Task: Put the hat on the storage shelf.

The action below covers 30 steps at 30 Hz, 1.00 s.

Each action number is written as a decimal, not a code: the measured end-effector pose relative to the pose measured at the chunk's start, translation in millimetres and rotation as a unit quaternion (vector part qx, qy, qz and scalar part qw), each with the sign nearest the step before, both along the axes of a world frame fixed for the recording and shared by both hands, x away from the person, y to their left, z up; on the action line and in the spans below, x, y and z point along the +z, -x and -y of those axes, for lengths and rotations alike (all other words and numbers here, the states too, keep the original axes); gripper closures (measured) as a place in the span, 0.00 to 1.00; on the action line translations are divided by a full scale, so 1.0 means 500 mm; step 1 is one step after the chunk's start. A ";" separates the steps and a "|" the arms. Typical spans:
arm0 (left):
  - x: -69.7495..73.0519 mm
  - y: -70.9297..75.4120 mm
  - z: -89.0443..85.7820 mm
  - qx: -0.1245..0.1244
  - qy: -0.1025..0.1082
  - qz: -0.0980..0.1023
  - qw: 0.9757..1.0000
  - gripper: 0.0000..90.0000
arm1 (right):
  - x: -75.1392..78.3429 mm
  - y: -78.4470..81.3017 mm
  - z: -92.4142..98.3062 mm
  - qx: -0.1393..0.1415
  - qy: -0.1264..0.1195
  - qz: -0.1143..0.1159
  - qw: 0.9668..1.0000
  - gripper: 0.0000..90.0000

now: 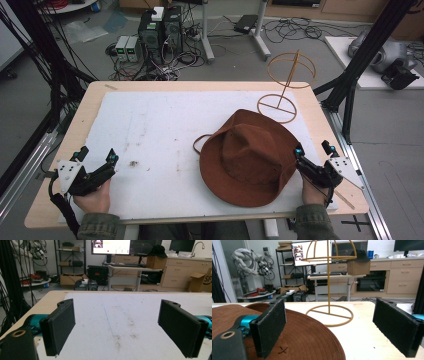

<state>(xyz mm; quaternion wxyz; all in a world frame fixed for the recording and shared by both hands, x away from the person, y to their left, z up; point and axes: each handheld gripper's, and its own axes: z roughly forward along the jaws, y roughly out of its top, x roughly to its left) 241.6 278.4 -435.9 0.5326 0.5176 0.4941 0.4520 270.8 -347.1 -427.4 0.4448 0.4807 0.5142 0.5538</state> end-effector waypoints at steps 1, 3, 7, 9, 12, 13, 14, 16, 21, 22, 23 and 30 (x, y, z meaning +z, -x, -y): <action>0.000 0.000 0.000 0.000 0.000 0.000 1.000 0.16 | 0.000 0.000 0.000 0.001 0.001 -0.001 1.000 0.12; 0.000 0.000 0.000 0.000 0.000 0.000 1.000 0.16 | 0.000 -0.001 0.000 0.001 0.000 -0.001 1.000 0.12; 0.000 -0.001 0.000 0.000 0.001 0.000 1.000 0.16 | -0.001 -0.001 0.001 0.001 0.000 -0.003 1.000 0.12; 0.000 -0.001 -0.001 0.000 0.001 0.000 1.000 0.16 | -0.001 -0.002 0.001 0.003 -0.003 -0.004 1.000 0.12; 0.000 -0.001 0.000 0.000 0.001 0.000 1.000 0.16 | -0.001 -0.002 0.001 0.004 0.000 -0.005 1.000 0.12; 0.000 -0.001 0.000 0.000 0.000 0.000 1.000 0.16 | -0.002 -0.002 0.001 0.004 0.000 -0.005 1.000 0.12; 0.000 -0.001 0.000 0.000 0.000 0.000 1.000 0.16 | -0.001 -0.002 0.000 0.004 -0.001 -0.006 1.000 0.12; 0.000 -0.001 0.000 -0.001 0.000 -0.001 1.000 0.16 | -0.002 -0.002 0.000 0.006 -0.002 -0.008 1.000 0.12; 0.000 -0.002 -0.002 -0.002 -0.001 -0.003 1.000 0.16 | -0.002 -0.005 0.001 0.012 -0.005 -0.011 1.000 0.12; -0.001 -0.002 -0.002 -0.001 0.000 -0.002 1.000 0.16 | -0.002 -0.005 0.001 0.011 -0.007 -0.012 1.000 0.12; -0.001 -0.002 -0.002 -0.001 0.000 -0.002 1.000 0.16 | -0.002 -0.006 0.000 0.011 -0.006 -0.011 1.000 0.12; 0.000 -0.003 -0.003 -0.001 0.000 -0.002 1.000 0.16 | 0.000 -0.007 0.002 0.019 -0.009 -0.010 1.000 0.12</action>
